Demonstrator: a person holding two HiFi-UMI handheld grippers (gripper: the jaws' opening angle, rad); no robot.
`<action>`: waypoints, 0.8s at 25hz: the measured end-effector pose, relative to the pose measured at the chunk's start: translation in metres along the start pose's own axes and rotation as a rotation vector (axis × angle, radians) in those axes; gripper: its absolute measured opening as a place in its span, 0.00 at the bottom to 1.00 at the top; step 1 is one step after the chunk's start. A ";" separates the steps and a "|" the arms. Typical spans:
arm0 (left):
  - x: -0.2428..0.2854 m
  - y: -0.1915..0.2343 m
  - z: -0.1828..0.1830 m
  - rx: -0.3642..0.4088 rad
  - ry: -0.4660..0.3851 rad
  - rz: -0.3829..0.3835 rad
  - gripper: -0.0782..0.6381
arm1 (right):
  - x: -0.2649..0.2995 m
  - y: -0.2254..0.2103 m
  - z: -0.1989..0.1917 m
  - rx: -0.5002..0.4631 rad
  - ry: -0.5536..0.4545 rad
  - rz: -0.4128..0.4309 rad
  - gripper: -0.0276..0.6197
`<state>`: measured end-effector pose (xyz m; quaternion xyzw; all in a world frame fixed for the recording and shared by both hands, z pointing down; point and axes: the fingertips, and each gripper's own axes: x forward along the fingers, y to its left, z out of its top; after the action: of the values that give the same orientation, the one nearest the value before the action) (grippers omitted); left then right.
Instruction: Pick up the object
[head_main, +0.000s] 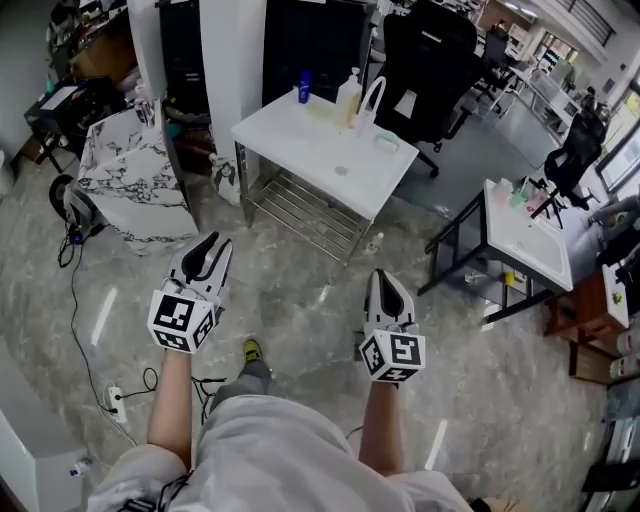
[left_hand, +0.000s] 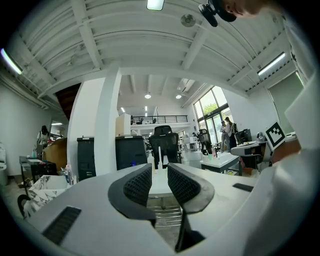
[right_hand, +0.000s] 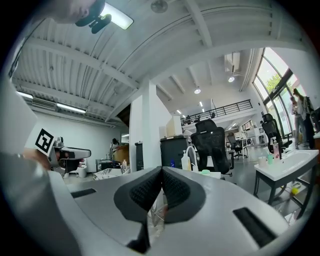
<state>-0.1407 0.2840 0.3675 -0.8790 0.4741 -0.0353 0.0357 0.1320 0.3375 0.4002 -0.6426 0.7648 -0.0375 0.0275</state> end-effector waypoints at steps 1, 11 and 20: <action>0.010 0.014 -0.001 -0.001 0.005 -0.001 0.24 | 0.017 0.003 0.001 0.002 0.003 -0.002 0.05; 0.115 0.143 -0.009 -0.021 0.031 -0.031 0.24 | 0.180 0.021 0.006 0.035 0.021 -0.036 0.05; 0.181 0.215 -0.018 -0.047 0.024 -0.078 0.24 | 0.267 0.035 0.008 0.024 0.036 -0.074 0.05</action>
<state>-0.2219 0.0143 0.3702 -0.8970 0.4405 -0.0361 0.0079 0.0521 0.0806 0.3910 -0.6692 0.7404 -0.0592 0.0202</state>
